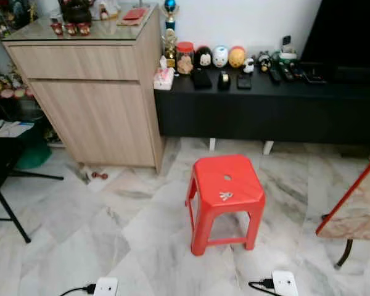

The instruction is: Hang keys on a hook

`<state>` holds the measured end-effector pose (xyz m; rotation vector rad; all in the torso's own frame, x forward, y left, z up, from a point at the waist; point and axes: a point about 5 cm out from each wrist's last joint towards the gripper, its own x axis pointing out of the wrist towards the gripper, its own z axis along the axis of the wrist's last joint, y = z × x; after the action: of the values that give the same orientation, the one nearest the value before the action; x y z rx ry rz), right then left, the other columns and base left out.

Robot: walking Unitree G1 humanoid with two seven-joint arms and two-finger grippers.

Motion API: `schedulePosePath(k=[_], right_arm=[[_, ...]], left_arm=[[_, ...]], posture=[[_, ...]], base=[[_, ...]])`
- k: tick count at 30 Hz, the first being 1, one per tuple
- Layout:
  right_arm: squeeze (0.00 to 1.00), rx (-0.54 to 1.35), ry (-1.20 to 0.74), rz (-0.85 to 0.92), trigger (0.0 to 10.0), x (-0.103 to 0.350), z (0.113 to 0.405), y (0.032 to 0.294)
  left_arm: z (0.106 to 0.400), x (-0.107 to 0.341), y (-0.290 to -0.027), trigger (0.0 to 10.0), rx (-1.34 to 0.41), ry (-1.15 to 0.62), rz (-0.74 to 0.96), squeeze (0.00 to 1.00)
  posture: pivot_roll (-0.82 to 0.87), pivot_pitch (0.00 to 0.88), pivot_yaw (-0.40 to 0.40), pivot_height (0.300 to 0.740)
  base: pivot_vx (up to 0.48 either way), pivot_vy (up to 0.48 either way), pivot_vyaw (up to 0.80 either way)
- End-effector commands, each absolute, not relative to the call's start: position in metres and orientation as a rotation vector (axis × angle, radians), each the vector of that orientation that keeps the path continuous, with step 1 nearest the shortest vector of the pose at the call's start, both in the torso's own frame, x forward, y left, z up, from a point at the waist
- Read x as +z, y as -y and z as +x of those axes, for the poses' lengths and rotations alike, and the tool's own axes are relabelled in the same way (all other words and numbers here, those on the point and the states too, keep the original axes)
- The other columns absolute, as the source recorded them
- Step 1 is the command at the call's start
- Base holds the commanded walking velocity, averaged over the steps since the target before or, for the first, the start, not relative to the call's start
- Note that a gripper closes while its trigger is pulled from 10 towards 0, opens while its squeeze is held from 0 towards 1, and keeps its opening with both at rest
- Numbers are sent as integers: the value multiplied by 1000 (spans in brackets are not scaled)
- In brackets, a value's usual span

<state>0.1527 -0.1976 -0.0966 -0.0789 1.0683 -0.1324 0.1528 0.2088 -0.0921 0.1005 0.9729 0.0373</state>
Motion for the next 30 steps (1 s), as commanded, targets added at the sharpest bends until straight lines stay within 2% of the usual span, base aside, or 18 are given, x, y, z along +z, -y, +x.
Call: schedulePosePath(k=[1, 30], right_arm=[[0, -132, -1063, -67, 10000, -96, 153, 197], [0, -122, -1060, -66, 10000, -96, 155, 194]], left_arm=[[150, -94, -208, 10000, 36, -993, 110, 0], [151, -93, -208, 10000, 28, -993, 115, 0]], posture=[[-64, 2, 2, 740], [-66, 3, 2, 740]], base=[[262, 0, 0], [265, 0, 0]])
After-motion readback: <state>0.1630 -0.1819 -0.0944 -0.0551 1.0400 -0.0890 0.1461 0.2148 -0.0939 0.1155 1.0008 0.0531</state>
